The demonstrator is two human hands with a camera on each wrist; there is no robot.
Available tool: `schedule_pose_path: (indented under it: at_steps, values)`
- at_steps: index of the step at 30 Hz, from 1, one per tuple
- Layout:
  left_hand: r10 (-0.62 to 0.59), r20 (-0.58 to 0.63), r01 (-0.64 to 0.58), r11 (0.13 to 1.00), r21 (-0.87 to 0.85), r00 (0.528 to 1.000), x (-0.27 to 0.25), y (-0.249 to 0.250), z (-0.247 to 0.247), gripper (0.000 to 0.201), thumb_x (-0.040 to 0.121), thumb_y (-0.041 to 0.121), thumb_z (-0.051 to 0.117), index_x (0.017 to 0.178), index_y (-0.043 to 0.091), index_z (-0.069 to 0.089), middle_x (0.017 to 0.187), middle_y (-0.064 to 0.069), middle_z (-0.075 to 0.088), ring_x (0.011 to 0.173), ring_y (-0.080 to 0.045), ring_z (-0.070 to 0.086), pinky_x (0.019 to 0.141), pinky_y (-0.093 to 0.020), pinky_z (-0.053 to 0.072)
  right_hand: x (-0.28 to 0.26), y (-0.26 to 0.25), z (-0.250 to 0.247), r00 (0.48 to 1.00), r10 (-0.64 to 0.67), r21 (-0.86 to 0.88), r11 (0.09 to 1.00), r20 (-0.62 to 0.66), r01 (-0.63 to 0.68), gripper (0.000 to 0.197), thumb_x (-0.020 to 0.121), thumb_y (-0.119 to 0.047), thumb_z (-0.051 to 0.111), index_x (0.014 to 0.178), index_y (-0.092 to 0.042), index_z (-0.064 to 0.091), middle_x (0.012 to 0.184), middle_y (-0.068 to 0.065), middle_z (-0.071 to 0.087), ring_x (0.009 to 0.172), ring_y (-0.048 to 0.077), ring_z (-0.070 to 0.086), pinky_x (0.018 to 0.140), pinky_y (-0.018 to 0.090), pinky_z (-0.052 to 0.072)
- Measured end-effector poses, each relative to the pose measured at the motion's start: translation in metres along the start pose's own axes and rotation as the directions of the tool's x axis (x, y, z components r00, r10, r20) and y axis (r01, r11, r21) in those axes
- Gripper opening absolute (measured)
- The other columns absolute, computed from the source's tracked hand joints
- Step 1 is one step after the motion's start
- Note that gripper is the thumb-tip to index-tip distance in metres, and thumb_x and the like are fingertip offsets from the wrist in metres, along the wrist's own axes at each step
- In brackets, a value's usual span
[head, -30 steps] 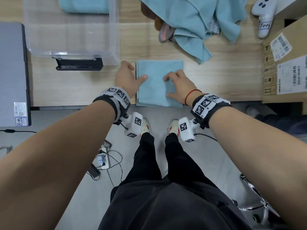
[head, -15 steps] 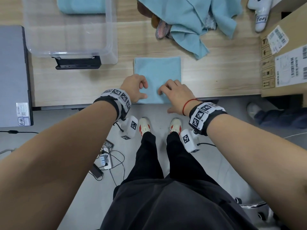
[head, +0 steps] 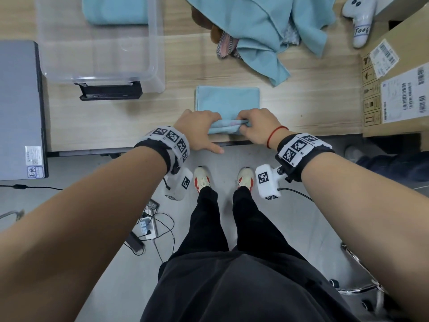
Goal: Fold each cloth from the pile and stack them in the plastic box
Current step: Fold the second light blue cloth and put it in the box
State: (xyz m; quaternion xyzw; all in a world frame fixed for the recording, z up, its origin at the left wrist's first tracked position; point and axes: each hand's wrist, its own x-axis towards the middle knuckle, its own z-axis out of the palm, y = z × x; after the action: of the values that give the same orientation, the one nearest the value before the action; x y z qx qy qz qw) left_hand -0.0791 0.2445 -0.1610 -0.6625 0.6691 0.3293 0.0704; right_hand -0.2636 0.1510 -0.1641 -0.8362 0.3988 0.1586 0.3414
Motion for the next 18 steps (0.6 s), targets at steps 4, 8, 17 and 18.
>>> schedule_pose_path:
  at_steps: [4, 8, 17, 18]
  values:
    - [-0.082, -0.068, 0.081, 0.997, -0.008, 0.994, 0.006, -0.006, 0.002, 0.032, 0.081, 0.009, 0.061, 0.110, 0.018, 0.051, 0.090, -0.009, 0.060, 0.082, -0.031, 0.058, 0.067, -0.040, 0.047, 0.002, 0.005, -0.009, 1.000, 0.022, 0.109, 0.994, 0.011, -0.023, 0.015, 0.087, -0.020, 0.055, 0.100, -0.019, 0.063, 0.090, 0.005, 0.062, 0.090, 0.030, 0.058, 0.073, 0.031, 0.044]
    - [-0.147, -0.119, 0.125, 0.977, -0.173, 0.982, 0.011, -0.014, 0.002, 0.020, 0.091, 0.017, 0.056, 0.111, 0.017, 0.057, 0.093, -0.012, 0.064, 0.086, -0.033, 0.058, 0.070, -0.037, 0.047, 0.001, 0.010, -0.012, 0.997, -0.043, 0.140, 0.990, 0.071, 0.032, 0.042, 0.077, -0.034, 0.073, 0.114, -0.020, 0.058, 0.103, -0.001, 0.059, 0.093, 0.021, 0.055, 0.079, 0.029, 0.043]
    - [-0.267, -0.037, 0.205, 0.815, -0.542, 0.963, 0.015, -0.041, -0.002, 0.032, 0.081, 0.040, 0.073, 0.099, 0.015, 0.062, 0.085, 0.002, 0.061, 0.081, -0.019, 0.058, 0.069, -0.027, 0.041, 0.017, 0.029, -0.018, 0.999, 0.039, 0.143, 0.989, -0.015, -0.036, 0.020, 0.090, -0.030, 0.064, 0.082, -0.012, 0.059, 0.078, 0.004, 0.058, 0.076, 0.023, 0.052, 0.065, 0.029, 0.032]
    - [-0.284, -0.004, 0.227, 0.773, -0.592, 0.959, 0.014, -0.043, -0.002, 0.042, 0.076, 0.041, 0.078, 0.106, 0.015, 0.064, 0.091, 0.002, 0.064, 0.086, -0.018, 0.060, 0.074, -0.027, 0.045, 0.020, 0.031, -0.019, 0.998, 0.057, 0.211, 0.976, -0.023, -0.051, 0.019, 0.092, -0.029, 0.062, 0.085, -0.012, 0.061, 0.079, 0.002, 0.058, 0.078, 0.022, 0.052, 0.066, 0.029, 0.033]
